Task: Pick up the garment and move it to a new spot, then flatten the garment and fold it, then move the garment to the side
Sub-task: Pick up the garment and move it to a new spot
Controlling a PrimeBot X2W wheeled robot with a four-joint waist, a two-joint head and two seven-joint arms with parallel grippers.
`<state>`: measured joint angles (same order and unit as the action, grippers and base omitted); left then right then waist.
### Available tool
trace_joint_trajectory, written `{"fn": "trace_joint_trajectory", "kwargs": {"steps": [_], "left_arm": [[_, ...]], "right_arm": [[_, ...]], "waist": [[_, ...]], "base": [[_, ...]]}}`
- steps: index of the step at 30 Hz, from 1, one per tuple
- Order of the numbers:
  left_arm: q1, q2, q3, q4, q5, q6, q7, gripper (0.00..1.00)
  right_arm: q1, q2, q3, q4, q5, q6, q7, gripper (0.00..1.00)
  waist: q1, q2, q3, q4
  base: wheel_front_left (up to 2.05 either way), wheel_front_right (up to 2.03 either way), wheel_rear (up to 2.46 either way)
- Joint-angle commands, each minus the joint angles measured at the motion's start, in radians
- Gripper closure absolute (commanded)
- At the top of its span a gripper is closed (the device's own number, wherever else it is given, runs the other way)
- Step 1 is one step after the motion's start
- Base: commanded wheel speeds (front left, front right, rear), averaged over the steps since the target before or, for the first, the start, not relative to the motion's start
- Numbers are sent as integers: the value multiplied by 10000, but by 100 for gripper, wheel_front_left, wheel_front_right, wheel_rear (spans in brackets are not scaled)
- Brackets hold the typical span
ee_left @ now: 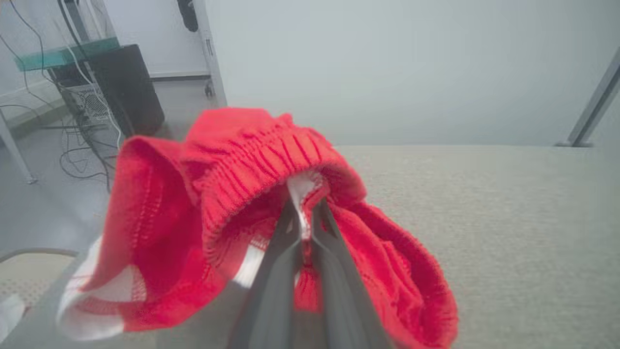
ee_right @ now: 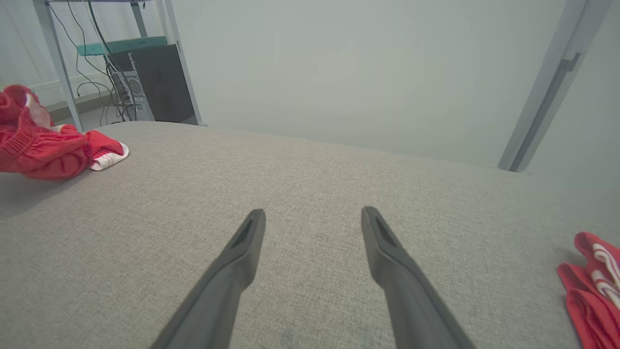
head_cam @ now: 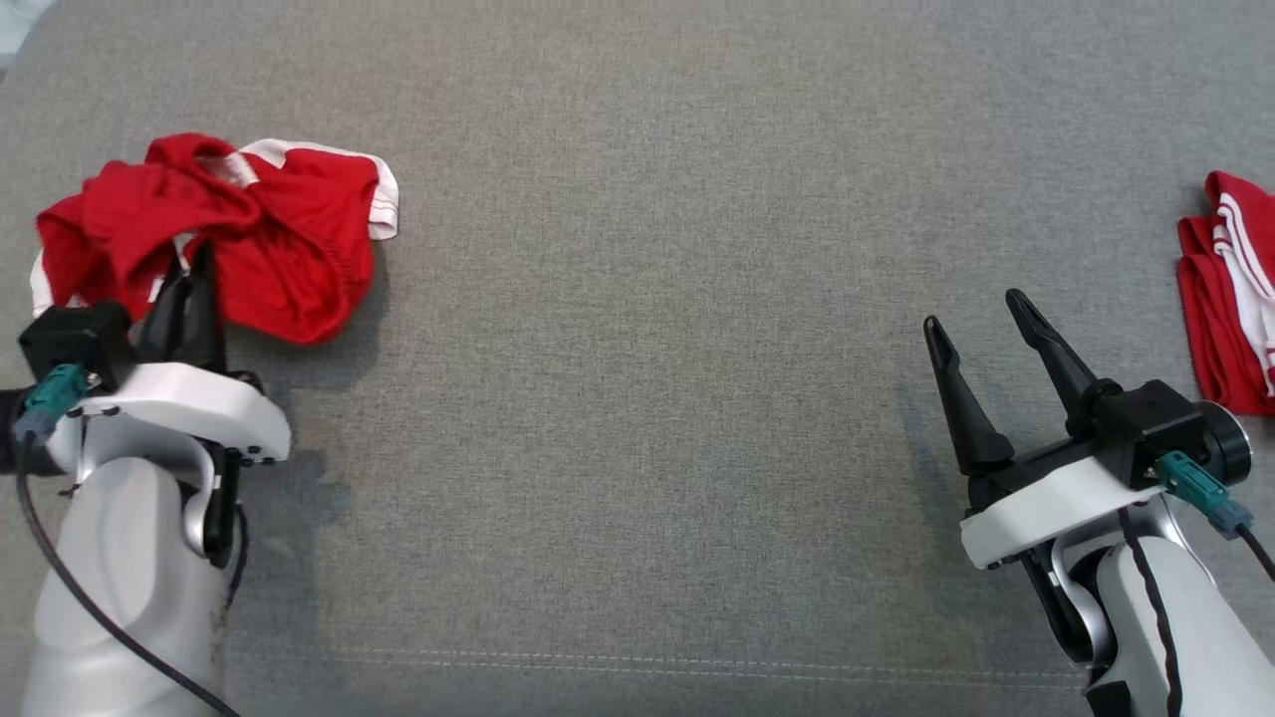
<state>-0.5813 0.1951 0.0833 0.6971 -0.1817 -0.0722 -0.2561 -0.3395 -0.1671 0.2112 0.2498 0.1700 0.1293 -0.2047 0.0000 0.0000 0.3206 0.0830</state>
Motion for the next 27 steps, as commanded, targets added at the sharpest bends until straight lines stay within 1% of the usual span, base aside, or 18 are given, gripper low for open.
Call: {"fn": "trace_joint_trajectory", "kwargs": {"steps": [1, 5, 8, 13, 14, 15, 18, 19, 25, 26, 27], "left_arm": [[59, 221, 98, -593, 187, -103, -57, 100], [134, -390, -587, -1464, 578, -301, -57, 100], [142, -763, -1227, -1785, 730, -440, -57, 100], [75, -1162, -2332, -1826, 685, -551, -57, 100], [57, -1217, -2601, -1789, 682, -560, -57, 100], [1, -1308, -3097, -1706, 615, -572, -57, 100], [-79, -1395, -4014, -1580, 474, -579, -57, 100], [-79, -1395, -4014, -1580, 474, -579, -57, 100], [-176, -1443, -5979, -786, -67, -582, -57, 100], [-179, -1444, -6213, -580, -209, -583, -57, 84], [-202, -1444, -6379, -476, -356, -583, -57, 60]], "right_arm": [[17, 33, 198, -96, 127, 14, -162, 0], [34, 87, 93, 107, 203, 14, -300, 0], [52, 148, 29, 203, 217, 14, -381, 0], [84, 255, -37, 316, 242, 14, -469, 0], [88, 277, -37, 331, 249, 14, -480, 0], [89, 316, -38, 364, 260, 14, -502, 0], [111, 375, -50, 419, 288, 14, -526, 0], [111, 375, -50, 419, 288, 14, -526, 0], [151, 468, -39, 614, 364, 14, -554, 0], [150, 488, -14, 659, 378, 14, -557, 0], [148, 504, -3, 698, 395, 14, -559, 0]], "waist": [[0, 0, -156, -103], [0, 0, -360, -309], [0, 0, -484, -555], [0, 0, -647, -1070], [0, 0, -670, -1190], [0, 0, -699, -1434], [0, 0, -745, -1796], [0, 0, -745, -1796], [0, 0, -829, -2380], [0, 0, -849, -2451], [0, 0, -865, -2497]], "base": [[0, 0, 0], [0, 0, 0], [0, 0, 0], [0, 0, 0], [0, 0, 0], [0, 0, 0], [0, 0, 0], [0, 0, 0], [0, 0, 0], [0, 0, 0], [0, 0, 0]]}}
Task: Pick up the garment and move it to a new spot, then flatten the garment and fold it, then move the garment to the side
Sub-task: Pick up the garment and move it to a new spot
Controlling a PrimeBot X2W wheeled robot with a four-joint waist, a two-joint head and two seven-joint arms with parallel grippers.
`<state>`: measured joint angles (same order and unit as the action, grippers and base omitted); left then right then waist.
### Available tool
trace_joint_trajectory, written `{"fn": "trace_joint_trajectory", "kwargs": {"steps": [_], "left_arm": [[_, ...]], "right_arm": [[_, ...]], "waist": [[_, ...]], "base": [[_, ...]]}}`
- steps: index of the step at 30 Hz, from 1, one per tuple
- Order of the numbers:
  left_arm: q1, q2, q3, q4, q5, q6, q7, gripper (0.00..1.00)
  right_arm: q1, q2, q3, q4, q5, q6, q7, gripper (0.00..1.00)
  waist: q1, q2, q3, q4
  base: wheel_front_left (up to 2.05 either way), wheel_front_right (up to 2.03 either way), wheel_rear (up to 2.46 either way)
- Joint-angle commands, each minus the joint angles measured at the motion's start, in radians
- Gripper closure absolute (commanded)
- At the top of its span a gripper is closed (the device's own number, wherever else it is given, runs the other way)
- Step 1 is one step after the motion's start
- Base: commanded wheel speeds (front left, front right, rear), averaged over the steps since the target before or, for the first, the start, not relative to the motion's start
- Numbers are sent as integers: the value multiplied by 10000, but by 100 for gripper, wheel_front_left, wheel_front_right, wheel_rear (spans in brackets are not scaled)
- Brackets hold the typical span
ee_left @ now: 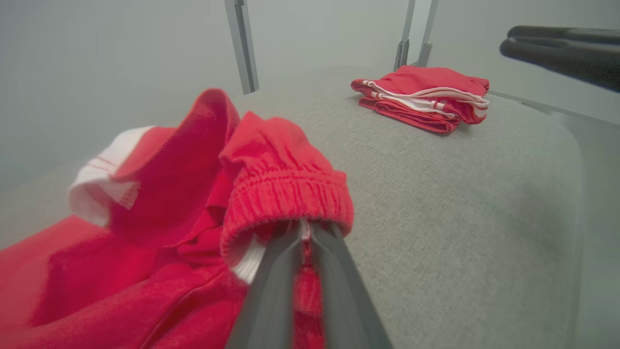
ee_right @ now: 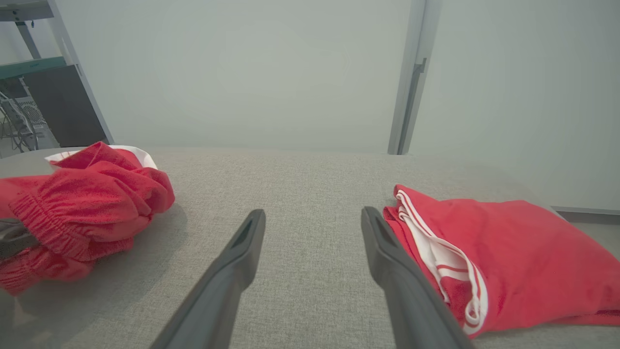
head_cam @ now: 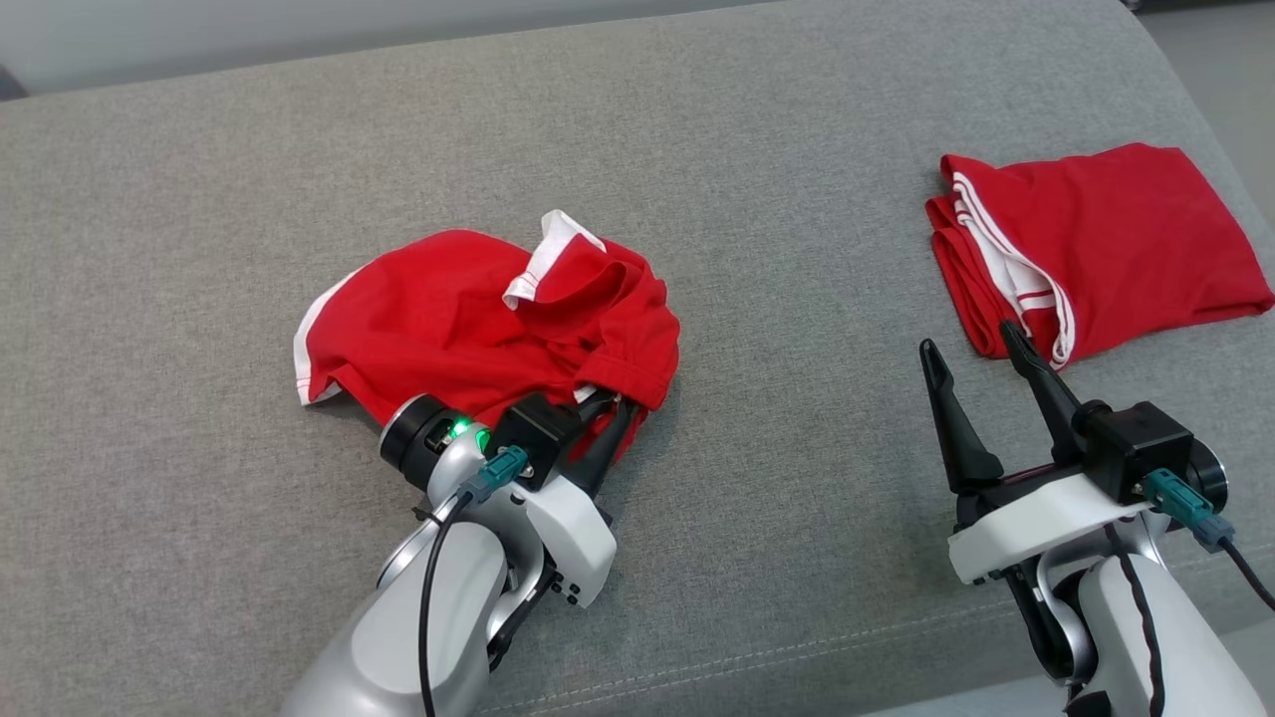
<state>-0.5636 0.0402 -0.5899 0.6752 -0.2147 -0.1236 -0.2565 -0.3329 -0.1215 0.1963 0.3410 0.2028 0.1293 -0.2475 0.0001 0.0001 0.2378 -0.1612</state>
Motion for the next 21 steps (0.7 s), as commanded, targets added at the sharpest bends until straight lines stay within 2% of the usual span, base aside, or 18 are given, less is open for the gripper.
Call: {"fn": "trace_joint_trajectory", "kwargs": {"steps": [1, 7, 11, 21], "left_arm": [[-404, 104, 187, -153, -104, -69, -53, 0], [-374, 103, -356, 418, -452, -51, -53, 0], [-114, 102, -346, 528, -602, 75, -53, 0], [1167, 373, 1077, -552, -792, 687, -53, 0]], "right_arm": [[78, 58, 139, -184, 81, 14, -133, 0], [161, 75, -16, -74, 135, 14, -140, 0], [251, 54, 33, -110, 171, 14, -141, 0], [410, -17, 894, 38, 473, 14, -142, 0]], "waist": [[-1, -1, -51, -75], [-1, -1, -347, 151], [-1, -1, -611, 521], [-1, -1, -1083, 1846]], "base": [[0, 0, 0], [0, 0, 0], [0, 0, 0], [0, 0, 0]]}}
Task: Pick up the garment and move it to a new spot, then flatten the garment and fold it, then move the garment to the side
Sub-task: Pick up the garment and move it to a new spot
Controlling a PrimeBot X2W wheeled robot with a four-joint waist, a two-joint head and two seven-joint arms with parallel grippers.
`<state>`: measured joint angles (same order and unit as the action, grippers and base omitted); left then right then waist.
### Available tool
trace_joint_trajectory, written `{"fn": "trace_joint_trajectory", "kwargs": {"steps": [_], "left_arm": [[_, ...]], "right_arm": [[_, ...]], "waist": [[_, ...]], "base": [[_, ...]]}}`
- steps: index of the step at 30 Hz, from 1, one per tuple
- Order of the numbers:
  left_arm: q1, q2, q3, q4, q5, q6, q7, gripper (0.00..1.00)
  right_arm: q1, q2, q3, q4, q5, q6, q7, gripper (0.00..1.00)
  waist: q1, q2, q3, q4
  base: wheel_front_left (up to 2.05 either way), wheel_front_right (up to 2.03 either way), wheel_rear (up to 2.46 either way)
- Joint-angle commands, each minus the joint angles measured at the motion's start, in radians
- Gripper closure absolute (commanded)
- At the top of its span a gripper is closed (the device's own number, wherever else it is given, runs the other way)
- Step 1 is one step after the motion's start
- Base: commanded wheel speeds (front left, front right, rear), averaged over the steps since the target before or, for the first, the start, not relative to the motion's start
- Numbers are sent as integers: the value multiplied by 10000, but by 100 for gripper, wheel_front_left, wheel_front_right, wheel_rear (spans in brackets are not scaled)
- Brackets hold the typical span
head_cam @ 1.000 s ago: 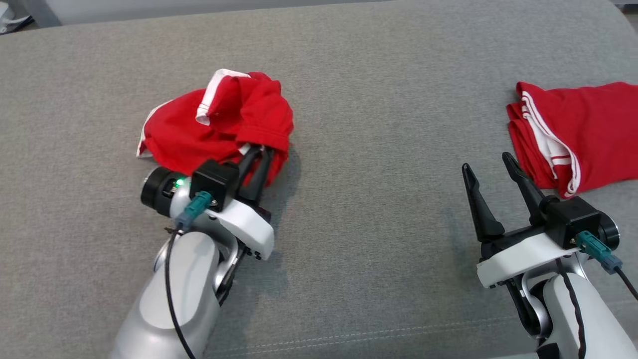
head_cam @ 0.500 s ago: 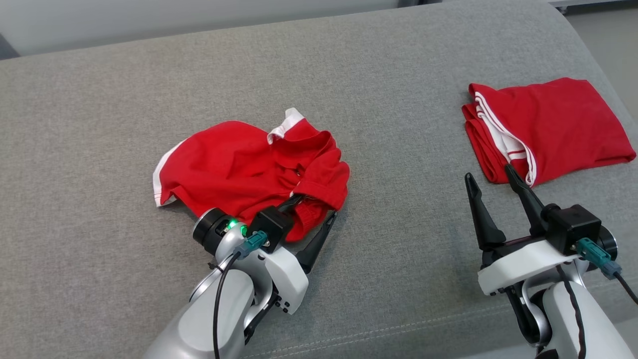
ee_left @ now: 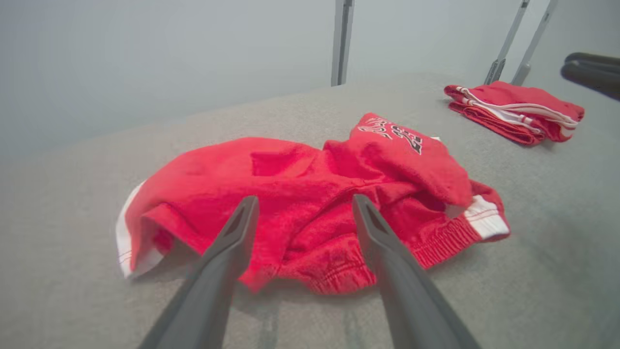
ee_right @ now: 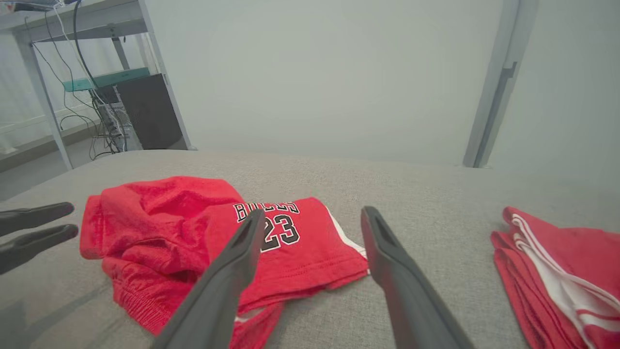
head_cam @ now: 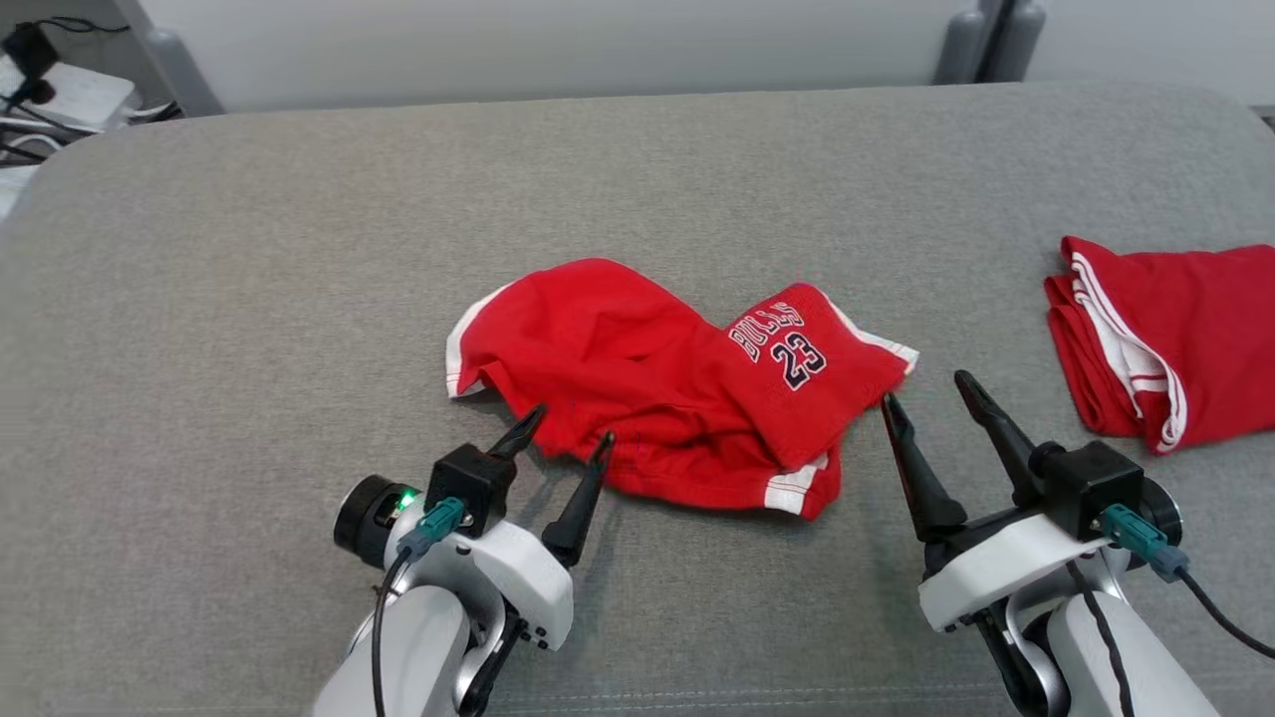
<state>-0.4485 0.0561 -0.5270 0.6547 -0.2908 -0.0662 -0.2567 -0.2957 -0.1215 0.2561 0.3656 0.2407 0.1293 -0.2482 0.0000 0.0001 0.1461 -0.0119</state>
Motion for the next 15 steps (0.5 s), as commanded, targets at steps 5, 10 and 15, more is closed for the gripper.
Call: {"fn": "trace_joint_trajectory", "kwargs": {"steps": [5, 10, 15], "left_arm": [[706, 321, 1183, -1025, 33, 298, -51, 0], [1297, 379, 1804, -1464, 155, 343, -51, 0], [1599, 350, 2229, -1607, 210, 311, -51, 0]], "right_arm": [[120, -101, 908, -45, 390, 14, -135, 0], [190, -210, 1863, 168, 745, 14, -92, 0], [276, -295, 2761, 359, 1294, 14, 25, 0]], "waist": [[0, -1, -317, 868], [0, -1, -382, 1131], [0, -1, -399, 1199]], "base": [[0, 0, 0], [0, 0, 0], [0, 0, 0]]}}
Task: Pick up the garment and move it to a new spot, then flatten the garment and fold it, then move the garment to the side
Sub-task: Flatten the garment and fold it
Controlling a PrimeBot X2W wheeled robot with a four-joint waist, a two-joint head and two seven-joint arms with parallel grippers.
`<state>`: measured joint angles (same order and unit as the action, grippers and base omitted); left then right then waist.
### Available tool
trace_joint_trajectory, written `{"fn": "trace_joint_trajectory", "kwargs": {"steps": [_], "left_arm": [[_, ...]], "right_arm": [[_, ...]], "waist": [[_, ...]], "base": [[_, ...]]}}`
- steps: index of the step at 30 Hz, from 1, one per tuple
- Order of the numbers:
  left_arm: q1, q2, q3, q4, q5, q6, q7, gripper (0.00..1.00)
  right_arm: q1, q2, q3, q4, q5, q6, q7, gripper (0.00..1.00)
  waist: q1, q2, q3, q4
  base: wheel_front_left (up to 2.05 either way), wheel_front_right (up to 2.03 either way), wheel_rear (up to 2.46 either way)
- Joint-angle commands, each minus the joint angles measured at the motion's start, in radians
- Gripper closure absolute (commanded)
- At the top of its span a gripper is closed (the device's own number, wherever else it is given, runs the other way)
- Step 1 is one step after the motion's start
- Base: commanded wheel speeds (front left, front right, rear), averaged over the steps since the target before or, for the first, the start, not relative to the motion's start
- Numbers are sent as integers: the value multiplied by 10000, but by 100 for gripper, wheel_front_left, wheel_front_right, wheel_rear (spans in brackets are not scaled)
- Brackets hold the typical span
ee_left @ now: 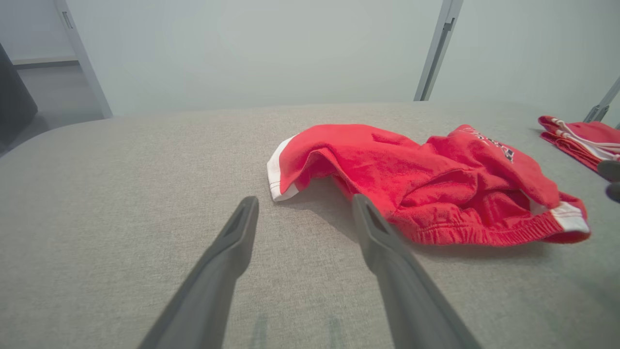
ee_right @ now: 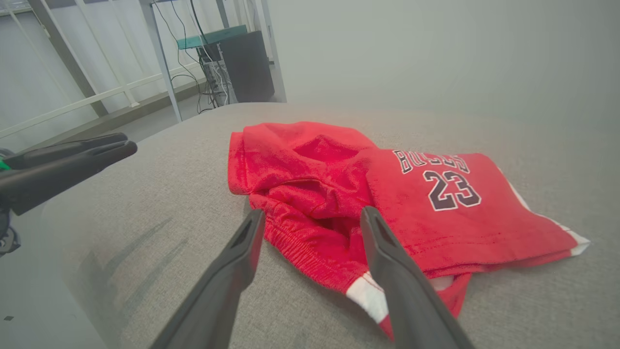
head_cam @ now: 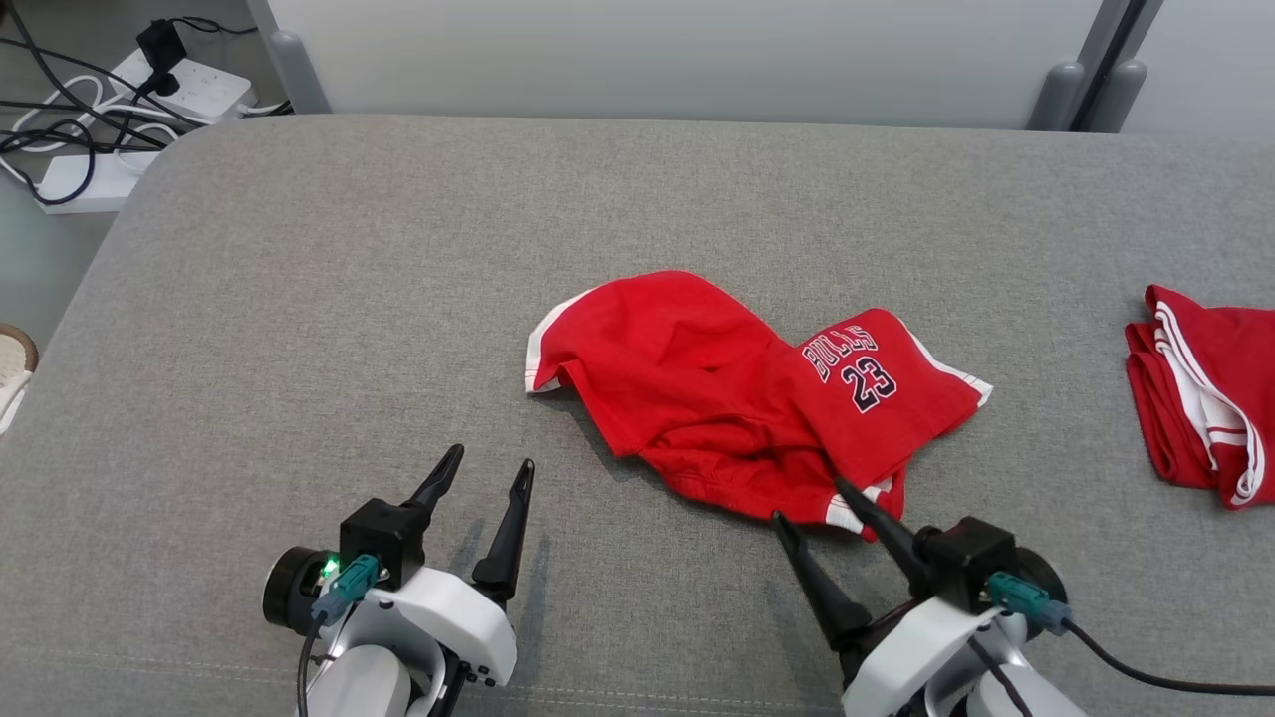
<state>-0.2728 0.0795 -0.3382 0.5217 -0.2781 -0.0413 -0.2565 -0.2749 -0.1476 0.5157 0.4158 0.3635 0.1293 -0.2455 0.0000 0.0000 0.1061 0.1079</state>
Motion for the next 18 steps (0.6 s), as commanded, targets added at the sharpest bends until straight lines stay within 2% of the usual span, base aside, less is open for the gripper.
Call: {"fn": "trace_joint_trajectory", "kwargs": {"steps": [1, 6, 13, 18], "left_arm": [[-112, 104, 417, -293, 106, 43, -53, 0], [-5, -1, 625, -311, 280, -61, -53, 0], [-21, -134, 806, -355, 476, -201, -53, 0], [-78, -193, 907, -329, 588, -287, -53, 0]], "right_arm": [[95, -50, 463, -114, 255, 14, 57, 0], [228, -218, 1148, 182, 1220, 14, 176, 0], [294, -327, 956, 666, 2569, 14, 50, 0], [170, -167, 760, 818, 3552, 14, -74, 0]], "waist": [[0, 0, 0, 7], [0, 0, 47, 6], [0, 0, 244, -79], [0, 0, 380, -93]], "base": [[0, 0, 0], [0, 0, 0], [0, 0, 0], [0, 0, 0]]}}
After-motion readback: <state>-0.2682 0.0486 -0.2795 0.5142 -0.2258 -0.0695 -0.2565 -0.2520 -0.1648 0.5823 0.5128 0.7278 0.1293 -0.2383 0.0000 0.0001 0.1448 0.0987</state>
